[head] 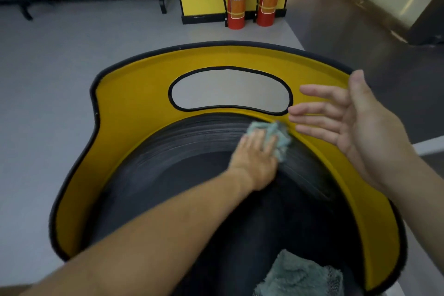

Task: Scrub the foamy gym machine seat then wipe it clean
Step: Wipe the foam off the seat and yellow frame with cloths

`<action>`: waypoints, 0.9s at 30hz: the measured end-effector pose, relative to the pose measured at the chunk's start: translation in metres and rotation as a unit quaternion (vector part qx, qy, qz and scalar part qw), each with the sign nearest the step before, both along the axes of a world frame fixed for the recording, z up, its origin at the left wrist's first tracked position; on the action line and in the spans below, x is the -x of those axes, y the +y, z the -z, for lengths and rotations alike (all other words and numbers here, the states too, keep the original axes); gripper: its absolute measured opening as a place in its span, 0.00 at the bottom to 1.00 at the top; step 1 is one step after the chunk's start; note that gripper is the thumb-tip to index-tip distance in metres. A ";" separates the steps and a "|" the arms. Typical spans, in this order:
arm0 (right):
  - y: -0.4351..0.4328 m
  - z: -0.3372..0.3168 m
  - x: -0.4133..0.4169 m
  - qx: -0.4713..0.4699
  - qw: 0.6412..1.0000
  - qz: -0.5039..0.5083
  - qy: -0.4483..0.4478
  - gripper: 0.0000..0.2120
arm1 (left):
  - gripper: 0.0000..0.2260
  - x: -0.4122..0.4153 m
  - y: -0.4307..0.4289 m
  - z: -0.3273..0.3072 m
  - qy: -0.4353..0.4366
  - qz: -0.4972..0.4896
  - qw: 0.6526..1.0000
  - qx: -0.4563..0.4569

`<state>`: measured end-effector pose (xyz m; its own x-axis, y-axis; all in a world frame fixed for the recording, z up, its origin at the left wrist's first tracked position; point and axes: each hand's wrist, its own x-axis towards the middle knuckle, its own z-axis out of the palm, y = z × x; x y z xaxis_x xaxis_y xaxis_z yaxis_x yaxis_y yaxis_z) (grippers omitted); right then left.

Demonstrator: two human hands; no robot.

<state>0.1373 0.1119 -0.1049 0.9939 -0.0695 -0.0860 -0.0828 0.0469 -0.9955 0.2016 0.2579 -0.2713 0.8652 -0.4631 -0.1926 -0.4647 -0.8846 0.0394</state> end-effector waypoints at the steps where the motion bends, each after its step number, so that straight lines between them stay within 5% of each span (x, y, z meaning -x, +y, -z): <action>1: 0.000 0.001 0.000 0.005 1.000 -0.001 0.001 0.33 | 0.27 -0.021 0.032 0.000 0.009 -0.048 0.999 -0.013; 7: 0.004 0.014 0.000 0.038 0.999 -0.009 0.023 0.33 | 0.27 -0.017 0.218 -0.007 0.032 -0.224 0.974 0.002; 18: 0.058 0.045 0.019 0.240 0.961 -0.123 0.066 0.23 | 0.29 0.116 0.292 -0.017 0.064 -0.264 0.962 0.030; 27: 0.116 0.047 0.028 0.499 0.825 -0.266 0.010 0.15 | 0.21 0.104 0.299 -0.043 -0.043 -0.227 0.969 0.085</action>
<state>0.1088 0.2283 -0.1522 0.9057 0.3302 -0.2658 0.1564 -0.8432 -0.5144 0.0980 0.5566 -0.2280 0.9967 -0.0491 -0.0650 -0.0366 -0.9830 0.1800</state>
